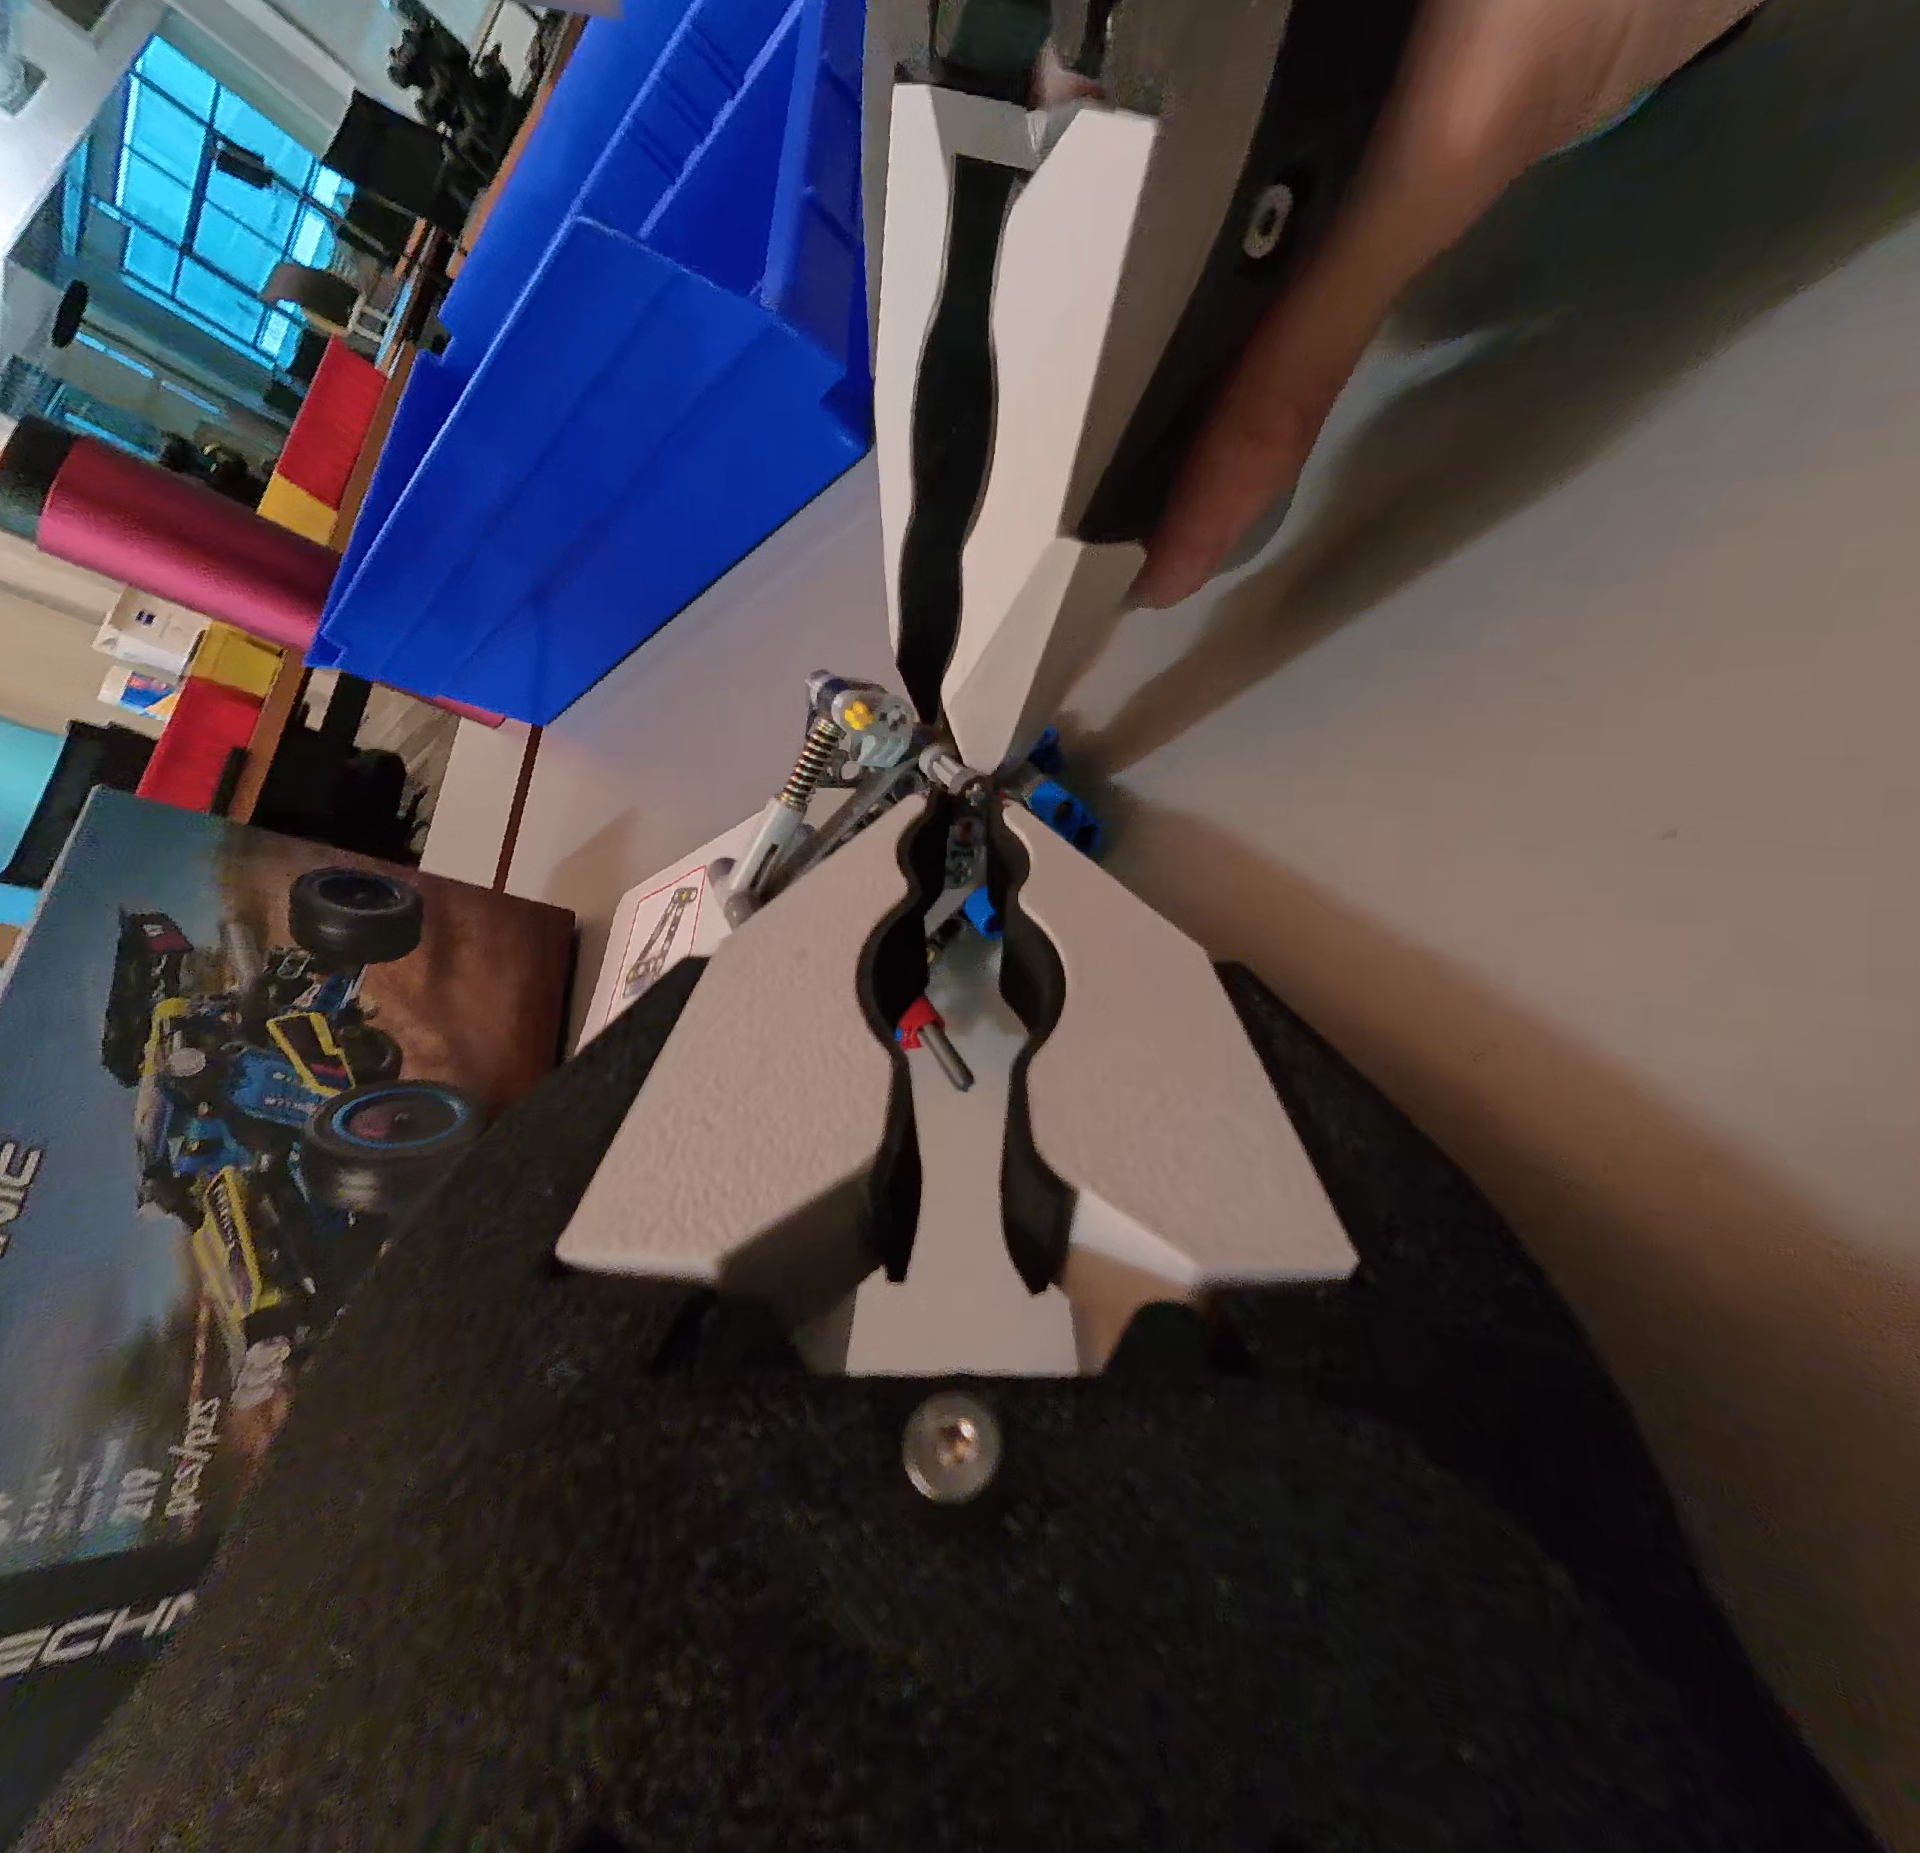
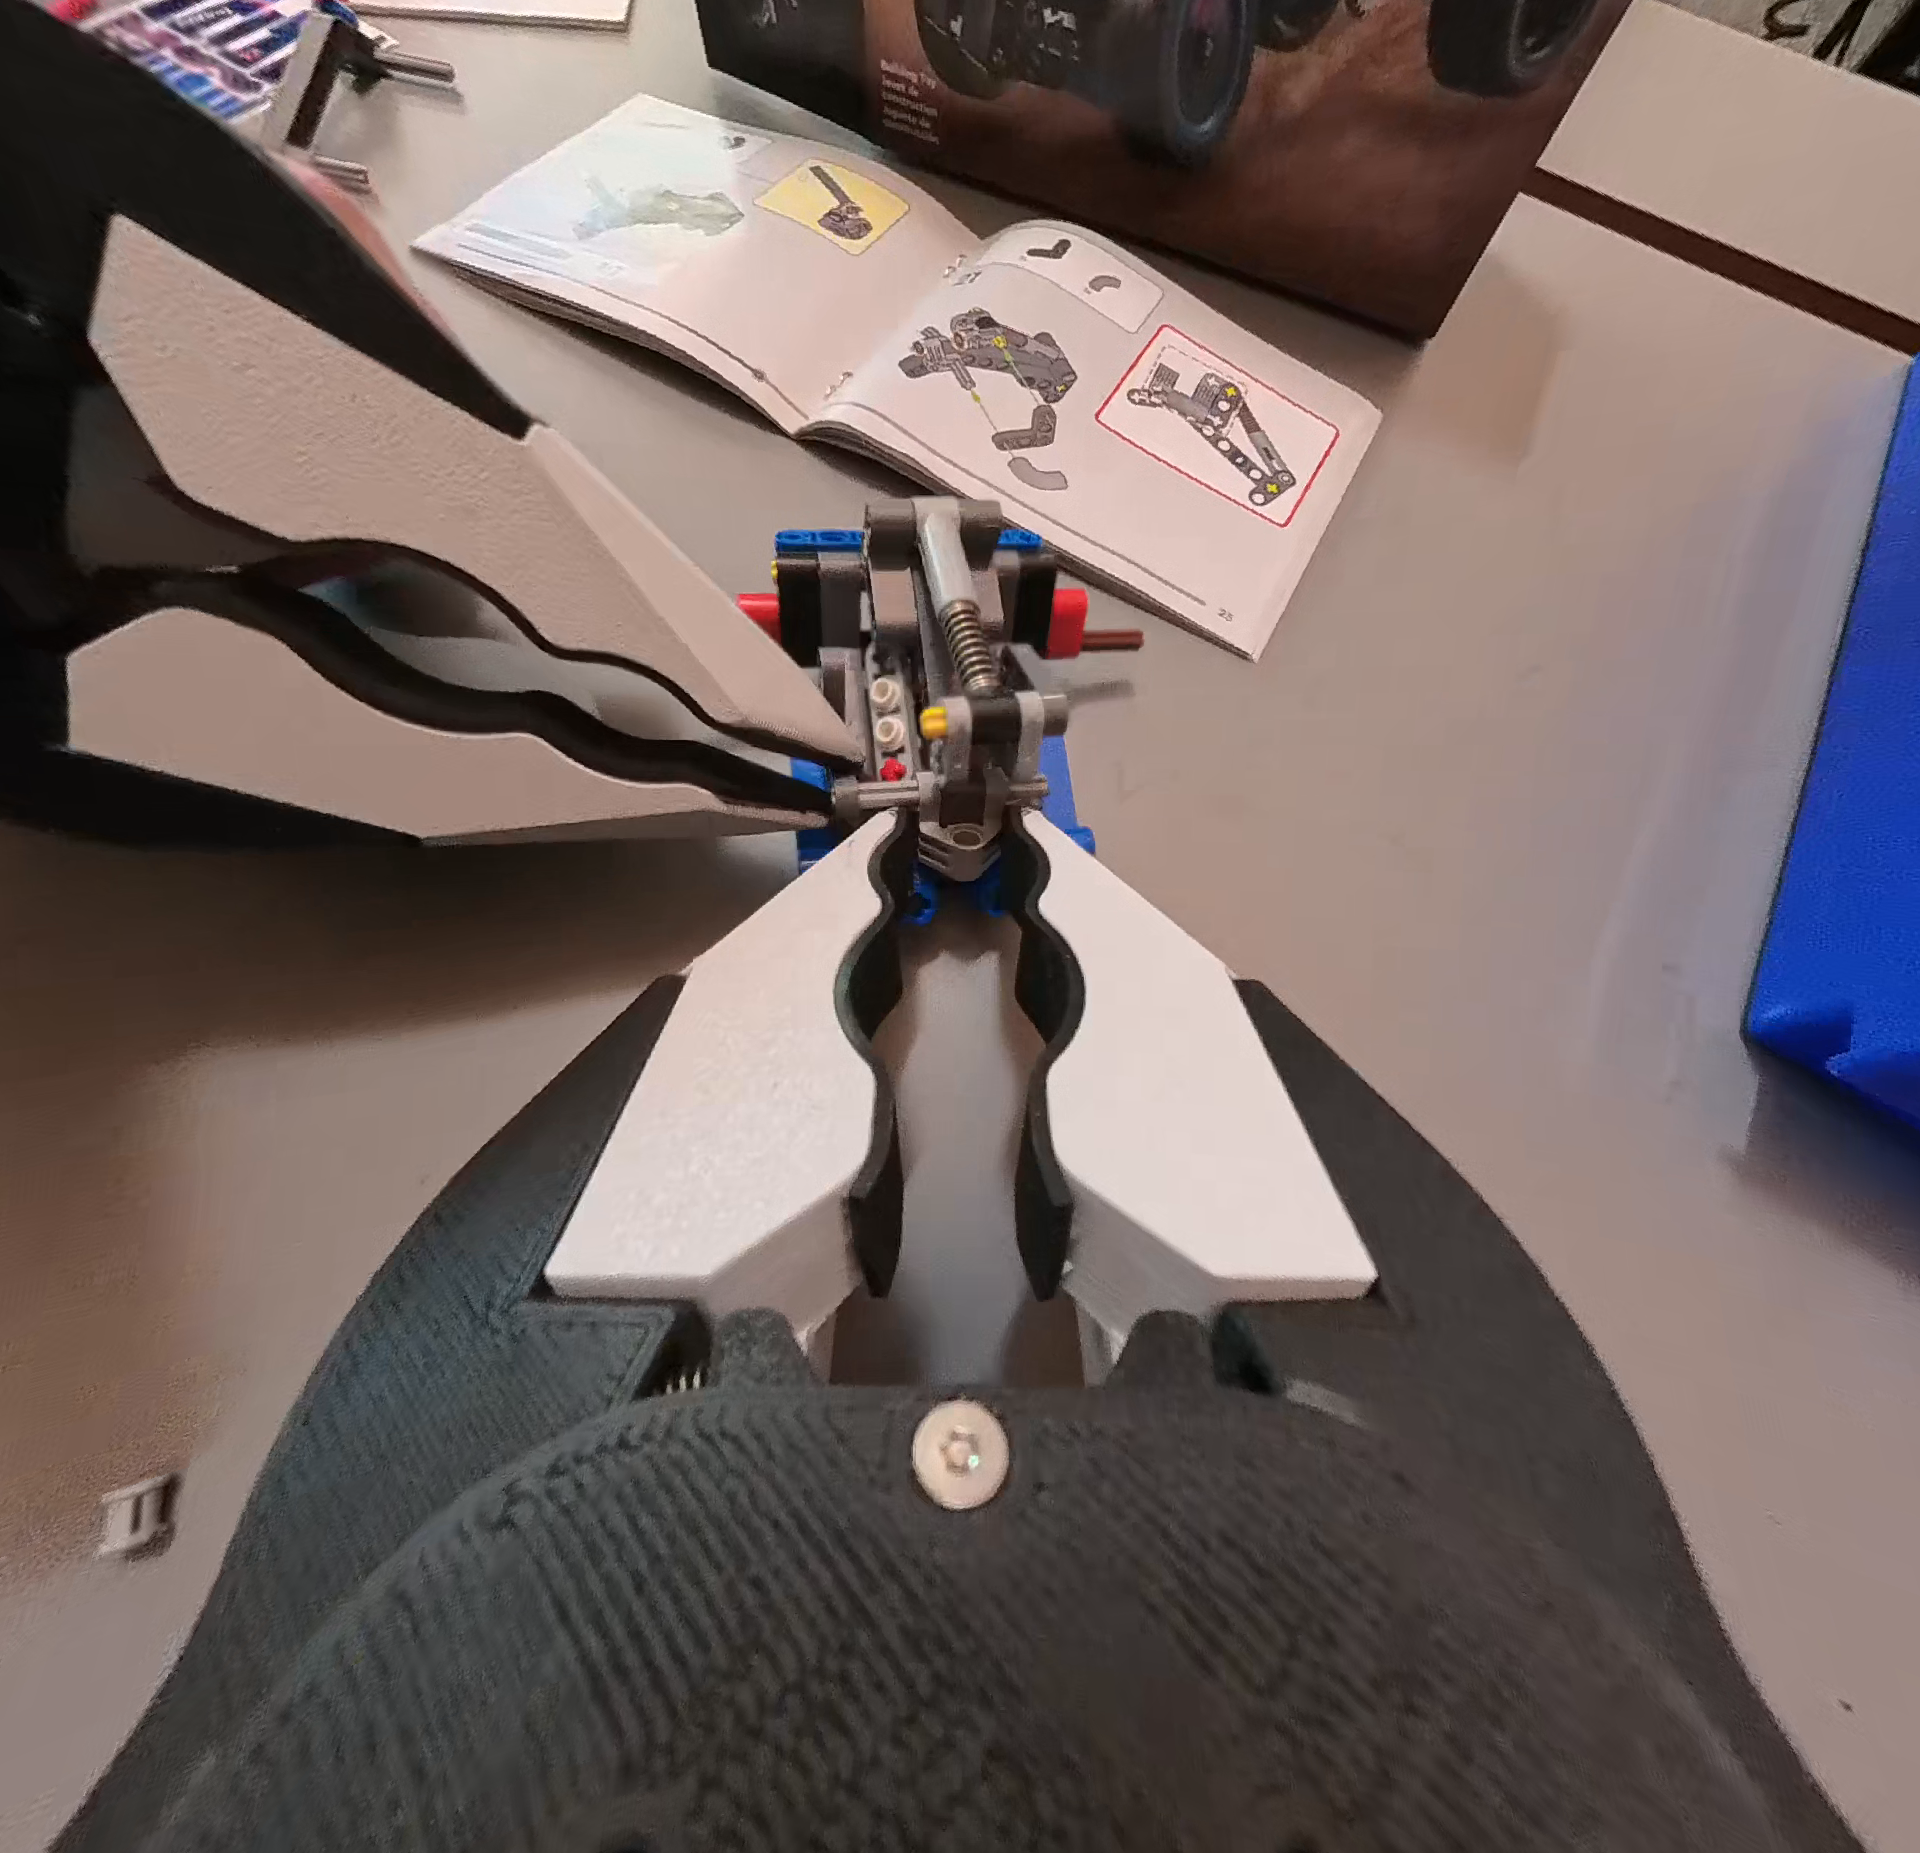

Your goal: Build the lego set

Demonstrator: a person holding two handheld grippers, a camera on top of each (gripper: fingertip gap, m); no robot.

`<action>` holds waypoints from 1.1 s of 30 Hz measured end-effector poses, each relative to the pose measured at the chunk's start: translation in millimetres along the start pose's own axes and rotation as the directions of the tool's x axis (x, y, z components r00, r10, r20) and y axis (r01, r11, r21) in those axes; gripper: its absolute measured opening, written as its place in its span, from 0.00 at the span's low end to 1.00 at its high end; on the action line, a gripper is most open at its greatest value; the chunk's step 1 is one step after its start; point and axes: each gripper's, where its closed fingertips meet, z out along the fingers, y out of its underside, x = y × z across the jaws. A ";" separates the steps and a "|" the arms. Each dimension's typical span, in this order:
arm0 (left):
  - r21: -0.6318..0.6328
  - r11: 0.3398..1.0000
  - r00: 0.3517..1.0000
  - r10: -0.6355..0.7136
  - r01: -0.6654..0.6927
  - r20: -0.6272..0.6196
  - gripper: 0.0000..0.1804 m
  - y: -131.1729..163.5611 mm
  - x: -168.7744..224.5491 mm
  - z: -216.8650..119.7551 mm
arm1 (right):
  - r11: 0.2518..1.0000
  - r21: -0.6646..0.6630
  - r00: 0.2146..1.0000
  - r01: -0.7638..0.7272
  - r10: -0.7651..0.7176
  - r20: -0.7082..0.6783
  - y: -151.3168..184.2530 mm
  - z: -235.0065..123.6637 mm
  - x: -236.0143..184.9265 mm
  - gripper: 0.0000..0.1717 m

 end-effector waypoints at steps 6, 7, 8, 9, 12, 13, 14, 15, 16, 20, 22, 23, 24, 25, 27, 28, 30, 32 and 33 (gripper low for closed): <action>-0.055 0.998 0.998 0.043 -0.041 0.036 0.02 1.6 2.3 -2.0 | 1.000 -0.012 1.000 -0.009 0.009 0.009 1.5 1.1 -2.1 0.08; -0.053 0.998 0.999 0.025 -0.024 0.031 0.02 1.8 2.4 -2.2 | 1.000 -0.012 1.000 -0.014 0.014 0.013 1.5 1.0 -2.1 0.08; -0.052 0.999 1.000 -0.001 0.002 0.024 0.02 1.9 2.6 -2.4 | 1.000 -0.012 1.000 -0.014 0.015 0.014 1.5 1.0 -2.3 0.08; -0.046 0.998 0.999 -0.031 0.032 0.013 0.00 1.8 3.2 -3.5 | 1.000 -0.013 1.000 -0.016 0.016 0.008 1.7 1.0 -1.4 0.08; 0.014 0.991 0.991 -0.130 0.131 -0.030 0.00 -4.6 7.2 -18.0 | 0.999 -0.013 0.996 -0.045 0.044 -0.077 8.3 -7.6 25.0 0.08; 0.006 0.992 0.992 -0.126 0.126 -0.030 0.00 -0.5 10.5 -20.0 | 0.998 -0.005 0.998 -0.056 0.056 0.030 7.0 -8.4 10.2 0.08; -0.004 0.995 0.995 -0.100 0.100 -0.028 0.00 3.7 13.5 -19.8 | 0.999 -0.009 0.998 -0.038 0.039 0.054 6.5 -7.1 1.7 0.08; -0.012 0.998 0.998 -0.062 0.061 -0.015 0.00 6.2 13.5 -18.8 | 1.000 -0.011 1.000 -0.007 0.008 0.024 4.9 -4.2 0.2 0.08; -0.011 1.000 1.000 -0.022 0.022 0.008 0.00 5.6 10.6 -18.3 | 1.000 -0.012 1.000 -0.004 0.004 0.018 2.5 -1.0 -1.6 0.08; 0.015 0.995 0.990 0.094 -0.096 0.104 0.03 -2.9 -2.3 -20.8 | 0.999 -0.012 0.998 -0.040 0.040 0.049 0.6 1.2 -3.6 0.08; -0.012 0.991 0.987 0.134 -0.134 0.087 0.06 -2.0 0.7 -15.7 | 0.999 -0.012 0.998 -0.037 0.037 0.047 0.6 1.3 -3.8 0.08; -0.016 0.989 0.985 0.148 -0.148 0.085 0.07 -3.7 1.7 -13.4 | 0.999 -0.013 0.998 -0.046 0.047 0.052 0.5 1.2 -4.1 0.08; -0.026 0.986 0.983 0.166 -0.164 0.083 0.08 -4.6 2.7 -11.1 | 0.998 -0.013 0.997 -0.054 0.055 0.062 0.6 0.9 -4.8 0.08; -0.049 0.982 0.979 0.187 -0.183 0.084 0.07 -3.0 2.7 -8.5 | 0.998 -0.013 0.996 -0.060 0.061 0.072 0.7 0.6 -6.0 0.08; -0.098 0.970 0.970 0.231 -0.223 0.075 0.07 2.7 3.4 -3.5 | 0.997 -0.015 0.992 -0.072 0.073 0.102 0.6 0.0 -10.1 0.08; -0.092 0.968 0.969 0.239 -0.233 0.065 0.05 1.6 5.7 -2.5 | 0.997 -0.015 0.991 -0.077 0.079 0.105 0.5 0.1 -10.7 0.08; -0.107 0.961 0.962 0.264 -0.256 0.073 0.03 0.7 4.7 -2.5 | 0.996 -0.017 0.989 -0.090 0.091 0.114 0.2 0.1 -11.9 0.08; -0.131 0.947 0.948 0.306 -0.294 0.084 0.02 0.9 3.3 -3.1 | 0.995 -0.015 0.988 -0.098 0.099 0.115 -0.3 0.0 -11.6 0.08; -0.134 0.948 0.949 0.302 -0.289 0.088 0.02 1.2 3.3 -3.3 | 0.995 -0.016 0.988 -0.100 0.101 0.115 -0.2 0.1 -11.7 0.08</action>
